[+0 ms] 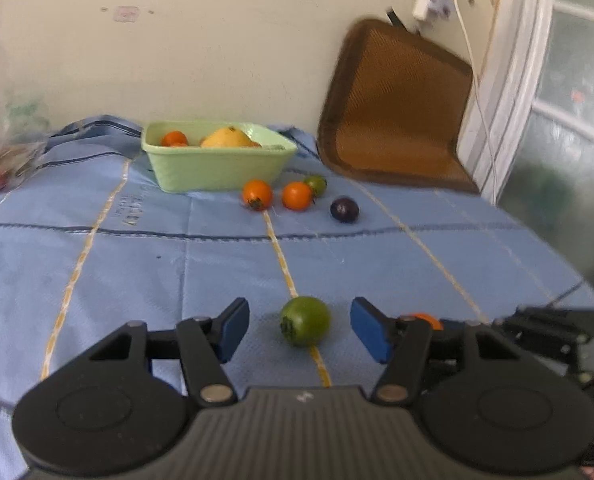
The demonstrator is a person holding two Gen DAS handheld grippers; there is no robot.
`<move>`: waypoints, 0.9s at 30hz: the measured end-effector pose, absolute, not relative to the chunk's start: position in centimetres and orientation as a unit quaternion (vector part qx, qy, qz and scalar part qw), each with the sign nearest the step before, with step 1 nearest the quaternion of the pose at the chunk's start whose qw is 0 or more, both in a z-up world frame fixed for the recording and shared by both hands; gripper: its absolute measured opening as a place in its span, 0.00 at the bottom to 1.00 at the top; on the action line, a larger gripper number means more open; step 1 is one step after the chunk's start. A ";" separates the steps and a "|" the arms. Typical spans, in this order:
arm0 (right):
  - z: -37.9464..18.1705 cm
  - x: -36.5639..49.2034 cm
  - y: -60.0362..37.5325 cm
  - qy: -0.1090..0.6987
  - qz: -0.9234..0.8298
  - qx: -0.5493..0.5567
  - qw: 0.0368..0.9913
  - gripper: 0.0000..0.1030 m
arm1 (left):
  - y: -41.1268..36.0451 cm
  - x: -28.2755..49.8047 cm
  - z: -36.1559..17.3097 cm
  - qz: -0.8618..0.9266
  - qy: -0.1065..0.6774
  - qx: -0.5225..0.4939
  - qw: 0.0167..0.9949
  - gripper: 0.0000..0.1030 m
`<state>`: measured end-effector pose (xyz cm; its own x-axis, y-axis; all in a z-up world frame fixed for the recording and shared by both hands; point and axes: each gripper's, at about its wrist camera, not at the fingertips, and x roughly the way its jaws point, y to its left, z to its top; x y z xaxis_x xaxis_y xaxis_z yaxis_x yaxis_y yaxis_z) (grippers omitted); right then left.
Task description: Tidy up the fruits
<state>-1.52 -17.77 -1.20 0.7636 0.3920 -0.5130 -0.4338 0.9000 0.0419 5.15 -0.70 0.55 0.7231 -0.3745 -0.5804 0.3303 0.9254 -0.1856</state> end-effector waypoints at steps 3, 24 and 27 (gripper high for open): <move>-1.2 -1.5 -17.7 0.264 0.223 -0.044 0.937 0.41 | -1.0 5.6 -0.1 -0.193 0.325 -0.022 0.926 0.37; 4.5 17.4 -15.1 0.205 0.240 -0.003 0.949 0.31 | 3.0 22.3 5.2 -0.126 0.272 -0.047 0.953 0.29; 3.5 20.0 -14.6 0.220 0.234 -0.007 0.947 0.32 | 3.0 23.9 4.2 -0.115 0.280 -0.041 0.952 0.30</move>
<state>19.99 -14.58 3.46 0.7938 0.4398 -0.4199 -0.4462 0.8905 0.0891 23.92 2.99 4.20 0.8166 -0.2427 -0.5237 0.1972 0.9700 -0.1420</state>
